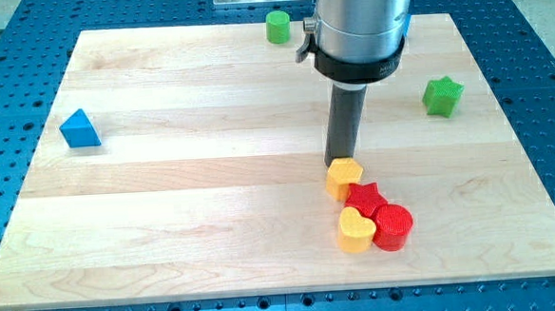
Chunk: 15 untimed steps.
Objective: Slide the green star to the bottom right of the green circle
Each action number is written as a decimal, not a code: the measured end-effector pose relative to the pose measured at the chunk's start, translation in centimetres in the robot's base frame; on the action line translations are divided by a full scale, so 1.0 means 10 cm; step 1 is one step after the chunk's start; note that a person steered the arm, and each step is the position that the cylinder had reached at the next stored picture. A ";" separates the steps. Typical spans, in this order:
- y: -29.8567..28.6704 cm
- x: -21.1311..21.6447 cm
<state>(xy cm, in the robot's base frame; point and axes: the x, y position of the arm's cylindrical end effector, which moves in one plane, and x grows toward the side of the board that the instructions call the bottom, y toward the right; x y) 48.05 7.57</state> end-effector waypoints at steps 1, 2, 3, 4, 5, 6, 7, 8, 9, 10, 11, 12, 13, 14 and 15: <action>-0.18 -0.13; -0.76 -0.41; -1.25 -0.65; -1.41 -0.69; -1.40 -0.69; -0.94 -0.65; -0.19 -0.65; -0.01 -0.65; 0.02 -0.56; 0.40 -0.45; 1.02 -0.45; 1.53 -0.55; 1.78 -0.72; 2.03 -0.89; 1.58 -1.06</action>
<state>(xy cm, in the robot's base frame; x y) 37.47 23.39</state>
